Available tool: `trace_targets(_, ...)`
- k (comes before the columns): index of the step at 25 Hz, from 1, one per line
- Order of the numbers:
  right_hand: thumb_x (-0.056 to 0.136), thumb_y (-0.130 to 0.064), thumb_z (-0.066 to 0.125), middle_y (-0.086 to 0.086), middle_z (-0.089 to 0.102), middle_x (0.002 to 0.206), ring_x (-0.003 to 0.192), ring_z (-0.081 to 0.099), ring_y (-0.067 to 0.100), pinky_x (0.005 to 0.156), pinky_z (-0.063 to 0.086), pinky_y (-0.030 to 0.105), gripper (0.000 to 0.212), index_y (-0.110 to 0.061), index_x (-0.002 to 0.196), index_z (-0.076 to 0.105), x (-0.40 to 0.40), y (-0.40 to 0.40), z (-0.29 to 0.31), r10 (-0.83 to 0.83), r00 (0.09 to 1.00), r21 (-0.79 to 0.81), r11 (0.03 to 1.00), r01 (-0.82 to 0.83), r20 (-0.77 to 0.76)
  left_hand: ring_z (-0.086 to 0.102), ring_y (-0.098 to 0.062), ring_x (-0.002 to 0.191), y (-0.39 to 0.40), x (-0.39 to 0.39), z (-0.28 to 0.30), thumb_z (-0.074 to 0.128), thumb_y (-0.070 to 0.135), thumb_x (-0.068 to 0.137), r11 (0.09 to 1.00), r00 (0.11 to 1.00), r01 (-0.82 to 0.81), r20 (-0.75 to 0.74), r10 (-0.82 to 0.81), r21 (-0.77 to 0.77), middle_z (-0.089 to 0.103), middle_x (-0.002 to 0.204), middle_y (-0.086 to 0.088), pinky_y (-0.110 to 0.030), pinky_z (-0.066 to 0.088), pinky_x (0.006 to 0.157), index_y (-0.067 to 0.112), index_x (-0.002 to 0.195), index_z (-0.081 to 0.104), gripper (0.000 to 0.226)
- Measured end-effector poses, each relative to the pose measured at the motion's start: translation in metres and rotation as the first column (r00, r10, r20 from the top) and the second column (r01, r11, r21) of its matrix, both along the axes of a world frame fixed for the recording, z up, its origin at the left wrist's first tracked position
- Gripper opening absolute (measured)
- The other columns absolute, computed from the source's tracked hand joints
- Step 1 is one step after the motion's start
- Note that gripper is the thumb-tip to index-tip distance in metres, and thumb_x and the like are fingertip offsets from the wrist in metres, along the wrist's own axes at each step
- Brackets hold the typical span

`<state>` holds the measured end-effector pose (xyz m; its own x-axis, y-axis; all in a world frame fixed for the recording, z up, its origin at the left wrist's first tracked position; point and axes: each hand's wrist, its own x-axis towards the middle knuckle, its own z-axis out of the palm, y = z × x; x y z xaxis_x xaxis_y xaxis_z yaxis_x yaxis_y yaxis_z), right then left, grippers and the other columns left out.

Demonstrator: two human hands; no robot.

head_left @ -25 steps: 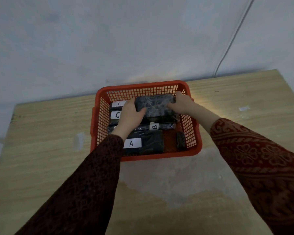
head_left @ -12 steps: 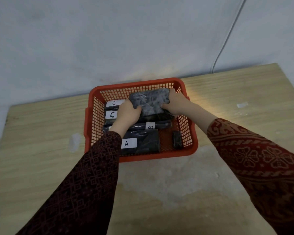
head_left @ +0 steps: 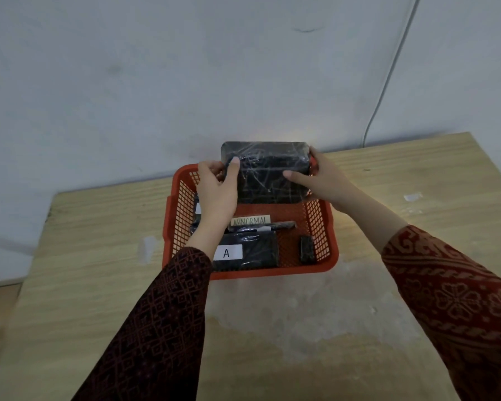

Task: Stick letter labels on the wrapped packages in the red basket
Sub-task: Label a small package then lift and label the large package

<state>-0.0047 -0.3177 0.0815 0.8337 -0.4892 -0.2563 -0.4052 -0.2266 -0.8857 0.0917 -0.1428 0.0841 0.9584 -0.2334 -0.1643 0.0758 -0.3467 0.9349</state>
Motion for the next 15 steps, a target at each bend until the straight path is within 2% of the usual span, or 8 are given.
trace_targets(3,0.070,-0.031,0.081,-0.007,0.058,0.106,0.100,0.059,0.013,0.084,0.056,0.039,0.084,-0.016,0.138,0.032,-0.011,0.000,0.002,-0.058,0.992,0.029,0.998,0.055,0.109,0.056,-0.012,0.108,0.004,-0.006,0.009,0.045,0.047,0.096,0.991,0.997,-0.053,-0.068,0.045,-0.122,0.055,0.113,0.008,-0.029,0.046,0.093,0.015,0.129,0.048,0.046)
trace_targets(5,0.071,-0.023,0.081,-0.017,0.051,0.094,0.088,0.053,0.001,0.076,0.047,0.016,0.082,-0.014,0.135,0.032,-0.018,0.003,0.001,-0.024,0.985,-0.132,0.990,0.047,0.169,0.060,-0.018,0.100,0.009,-0.002,0.012,0.035,0.058,0.096,0.987,0.949,-0.050,-0.317,-0.001,-0.154,0.060,0.103,0.002,-0.038,0.051,0.089,0.019,0.118,0.055,0.049)
trace_targets(6,0.069,-0.021,0.082,-0.017,0.050,0.095,0.087,0.052,-0.001,0.073,0.043,0.011,0.082,-0.013,0.133,0.032,-0.021,0.006,0.002,-0.005,0.978,-0.204,0.978,0.048,0.207,0.060,-0.023,0.099,0.013,0.001,0.014,0.034,0.065,0.093,0.988,0.878,-0.015,-0.475,-0.062,-0.157,0.059,0.102,-0.003,-0.042,0.052,0.088,0.021,0.118,0.053,0.054)
trace_targets(8,0.067,-0.021,0.084,-0.007,0.054,0.105,0.093,0.051,0.003,0.080,0.043,0.011,0.081,-0.012,0.132,0.035,-0.026,0.009,-0.001,0.047,0.963,-0.316,0.948,0.041,0.267,0.061,-0.039,0.105,0.021,0.007,0.015,0.043,0.071,0.085,0.970,0.728,-0.040,-0.671,-0.136,-0.241,0.054,0.111,-0.016,-0.050,0.054,0.085,0.023,0.127,0.044,0.064)
trace_targets(10,0.073,-0.017,0.078,-0.001,0.052,0.117,0.105,0.052,0.012,0.088,0.048,0.024,0.072,-0.014,0.132,0.037,-0.032,0.007,-0.003,0.134,0.952,-0.349,0.936,-0.031,0.275,0.061,-0.042,0.105,0.027,0.010,0.012,0.059,0.050,0.087,0.935,0.703,-0.122,-0.694,-0.155,-0.332,0.050,0.122,-0.019,-0.048,0.058,0.075,0.020,0.126,0.045,0.051)
trace_targets(12,0.083,-0.008,0.064,-0.001,0.051,0.118,0.108,0.055,0.018,0.087,0.053,0.032,0.050,-0.018,0.127,0.042,-0.037,0.003,0.001,0.147,0.949,-0.084,0.988,-0.128,0.279,0.060,-0.032,0.106,0.029,0.009,0.012,0.058,0.021,0.092,0.922,0.796,-0.093,-0.584,-0.158,-0.376,0.052,0.126,-0.016,-0.044,0.059,0.071,0.016,0.119,0.050,0.028)
trace_targets(14,0.085,-0.008,0.053,0.007,0.051,0.120,0.113,0.055,0.028,0.084,0.056,0.042,0.026,-0.017,0.110,0.052,-0.037,0.001,0.002,0.026,0.959,0.332,0.935,-0.123,0.282,0.060,-0.028,0.108,0.031,0.008,0.007,0.057,0.007,0.091,0.902,0.884,-0.043,-0.437,-0.166,-0.430,0.056,0.119,-0.008,-0.046,0.058,0.076,0.019,0.126,0.049,0.037)
trace_targets(15,0.087,-0.011,0.052,0.011,0.051,0.122,0.113,0.054,0.031,0.081,0.057,0.046,0.016,-0.016,0.102,0.053,-0.035,0.000,0.001,-0.049,0.970,0.436,0.898,-0.062,0.239,0.061,-0.028,0.108,0.032,0.006,0.005,0.057,0.004,0.090,0.898,0.906,-0.004,-0.381,-0.183,-0.441,0.058,0.116,-0.006,-0.050,0.057,0.081,0.020,0.128,0.049,0.042)
